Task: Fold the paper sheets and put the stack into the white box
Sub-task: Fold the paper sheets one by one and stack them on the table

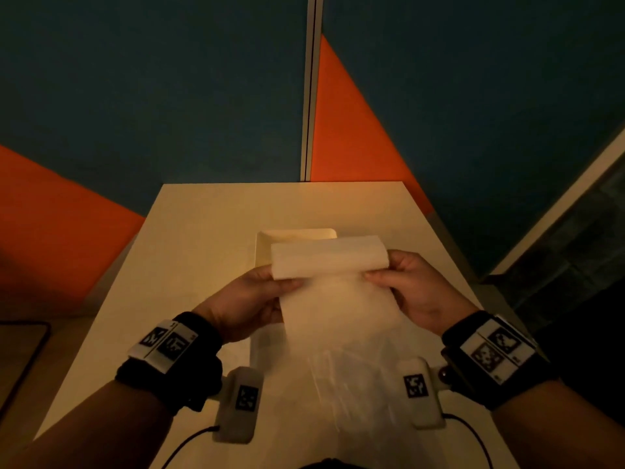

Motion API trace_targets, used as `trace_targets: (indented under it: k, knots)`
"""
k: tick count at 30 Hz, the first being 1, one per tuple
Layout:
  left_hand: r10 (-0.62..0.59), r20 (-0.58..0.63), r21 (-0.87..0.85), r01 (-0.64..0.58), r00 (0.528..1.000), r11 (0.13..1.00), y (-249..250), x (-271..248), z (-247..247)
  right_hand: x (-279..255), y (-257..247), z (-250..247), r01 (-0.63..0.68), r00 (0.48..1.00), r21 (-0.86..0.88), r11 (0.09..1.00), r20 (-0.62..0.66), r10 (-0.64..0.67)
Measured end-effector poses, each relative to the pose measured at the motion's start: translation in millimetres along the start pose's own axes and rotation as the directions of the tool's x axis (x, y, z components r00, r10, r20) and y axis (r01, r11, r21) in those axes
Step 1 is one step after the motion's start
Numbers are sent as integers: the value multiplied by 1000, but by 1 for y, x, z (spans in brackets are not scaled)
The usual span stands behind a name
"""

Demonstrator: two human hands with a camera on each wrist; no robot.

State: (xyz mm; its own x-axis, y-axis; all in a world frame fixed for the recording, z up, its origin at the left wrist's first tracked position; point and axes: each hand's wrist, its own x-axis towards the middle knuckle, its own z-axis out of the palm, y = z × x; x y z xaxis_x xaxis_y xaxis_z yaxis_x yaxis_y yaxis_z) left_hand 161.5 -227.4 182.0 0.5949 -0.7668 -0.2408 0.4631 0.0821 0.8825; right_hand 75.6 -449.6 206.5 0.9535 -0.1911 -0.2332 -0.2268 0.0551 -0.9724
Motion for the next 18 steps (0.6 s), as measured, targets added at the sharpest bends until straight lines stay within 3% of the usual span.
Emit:
trace_targets:
  k: [4,8,12,14,16,18]
  knots:
    - [-38,195,34,32,980,999,14,-7,-10,1,-14,-7,43,999,-45,998,9,-43]
    - [-90,307,97,63,948,993,23,-8,-4,3,-26,-5,45,988,-109,993,154,-28]
    - [-86,235,201,38,968,979,21,-2,14,6,-27,10,89,967,-184,979,251,-41]
    - [-34,140,258,-4,990,966,18,0,18,7,-23,14,96,967,-130,987,249,-61]
    - [32,-28,256,-24,999,966,13,-2,15,9,-15,11,58,985,-80,995,167,-44]
    - [87,-190,224,-43,978,974,5,-4,4,16,6,2,22,999,-225,974,28,-16]
